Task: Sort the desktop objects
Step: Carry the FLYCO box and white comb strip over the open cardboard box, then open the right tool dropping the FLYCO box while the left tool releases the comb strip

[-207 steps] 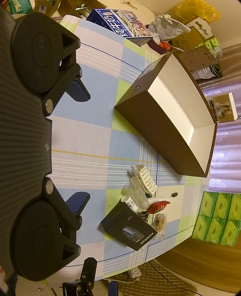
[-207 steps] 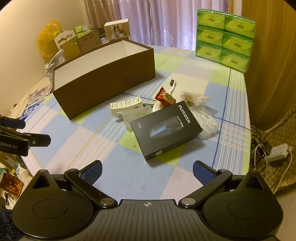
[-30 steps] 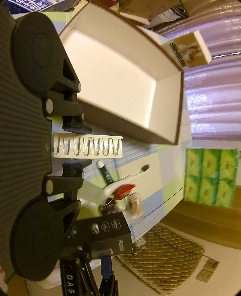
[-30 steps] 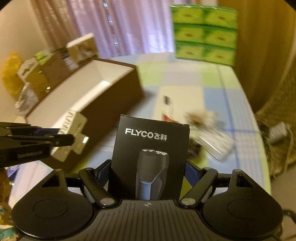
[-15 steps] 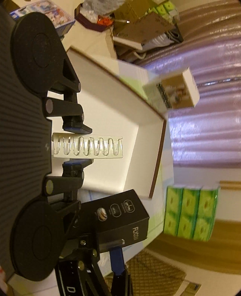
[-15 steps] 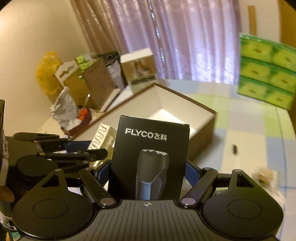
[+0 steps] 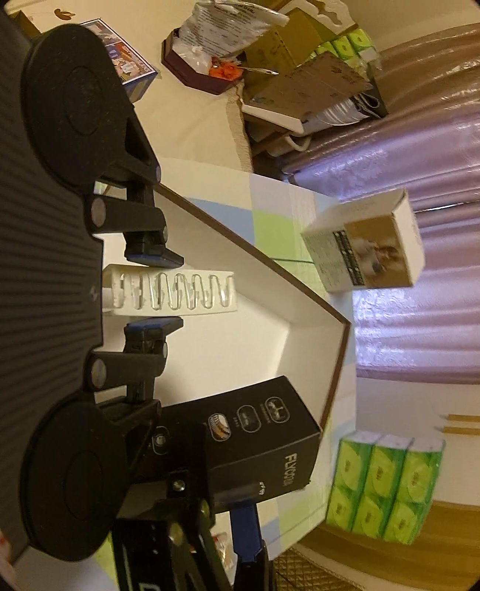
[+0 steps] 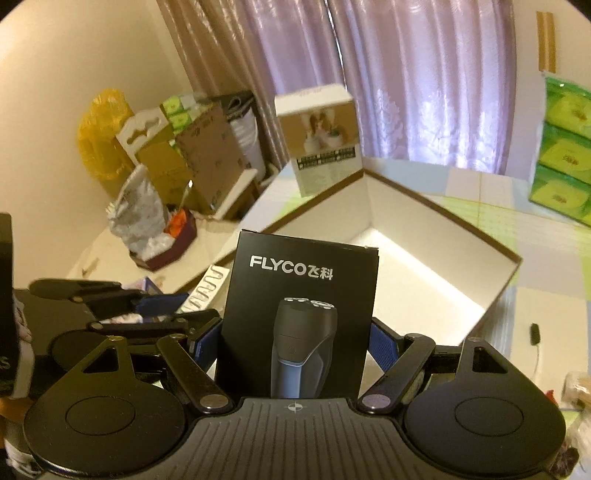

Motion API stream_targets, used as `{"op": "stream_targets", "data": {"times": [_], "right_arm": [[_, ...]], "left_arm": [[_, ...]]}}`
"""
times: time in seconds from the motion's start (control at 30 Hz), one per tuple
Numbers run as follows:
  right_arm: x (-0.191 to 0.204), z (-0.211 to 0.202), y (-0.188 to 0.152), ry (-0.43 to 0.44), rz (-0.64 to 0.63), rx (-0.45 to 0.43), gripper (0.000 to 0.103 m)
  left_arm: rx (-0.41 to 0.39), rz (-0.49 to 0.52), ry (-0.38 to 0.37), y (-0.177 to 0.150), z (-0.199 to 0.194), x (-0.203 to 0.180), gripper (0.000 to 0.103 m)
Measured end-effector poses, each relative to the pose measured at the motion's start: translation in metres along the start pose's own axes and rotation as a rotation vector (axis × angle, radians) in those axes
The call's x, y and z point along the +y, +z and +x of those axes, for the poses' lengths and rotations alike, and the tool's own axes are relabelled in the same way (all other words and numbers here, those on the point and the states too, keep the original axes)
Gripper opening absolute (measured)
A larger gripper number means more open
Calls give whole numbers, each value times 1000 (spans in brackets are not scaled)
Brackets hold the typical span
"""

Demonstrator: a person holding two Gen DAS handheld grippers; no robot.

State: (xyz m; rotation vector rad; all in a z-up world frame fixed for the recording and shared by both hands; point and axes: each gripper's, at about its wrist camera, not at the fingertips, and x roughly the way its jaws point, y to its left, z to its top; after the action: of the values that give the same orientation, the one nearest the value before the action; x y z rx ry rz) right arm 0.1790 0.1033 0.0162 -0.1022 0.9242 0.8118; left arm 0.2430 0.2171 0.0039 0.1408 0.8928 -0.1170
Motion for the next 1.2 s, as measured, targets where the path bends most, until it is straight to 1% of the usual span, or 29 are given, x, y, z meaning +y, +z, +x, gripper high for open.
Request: {"op": "stream_targets", "data": {"times": [0.13, 0.2, 0.33, 0.5, 0.6, 0.73, 0.77, 0.83, 0.9, 0.97, 1.07, 1.1, 1.17, 1.2], "right_arm": [[0, 27, -5, -22, -9, 62, 78], [-1, 37, -6, -23, -15, 79, 78], [-1, 53, -8, -35, -63, 123, 78], [-6, 72, -16, -26, -65, 187, 76], [-9, 82, -21, -34, -68, 222, 76], [-15, 93, -22, -24, -54, 256, 76], [-17, 94, -21, -23, -50, 262, 76], [-19, 97, -19, -6, -50, 285, 76], [-21, 97, -17, 3, -54, 297, 77], [-23, 98, -16, 2, -69, 312, 79], [-24, 97, -15, -4, -98, 319, 89], [-24, 96, -15, -1, -114, 319, 91], [-25, 94, -15, -4, -141, 317, 93], [-27, 91, -16, -3, -157, 316, 96]], "left_arm": [[39, -2, -13, -5, 15, 9, 23], [59, 6, -14, -8, 24, 11, 23], [101, 10, -37, -13, 40, 18, 23], [164, 56, -57, -22, 60, 19, 23], [196, 68, -50, -26, 72, 19, 23], [215, 71, -45, -28, 81, 18, 23], [216, 73, -43, -28, 81, 18, 27], [217, 72, -44, -28, 83, 18, 28], [219, 77, -37, -28, 84, 18, 33], [223, 82, -38, -28, 85, 17, 35], [227, 90, -35, -27, 86, 17, 41], [227, 92, -34, -27, 86, 16, 43], [226, 94, -33, -26, 86, 15, 51], [224, 95, -31, -26, 85, 15, 54]]}}
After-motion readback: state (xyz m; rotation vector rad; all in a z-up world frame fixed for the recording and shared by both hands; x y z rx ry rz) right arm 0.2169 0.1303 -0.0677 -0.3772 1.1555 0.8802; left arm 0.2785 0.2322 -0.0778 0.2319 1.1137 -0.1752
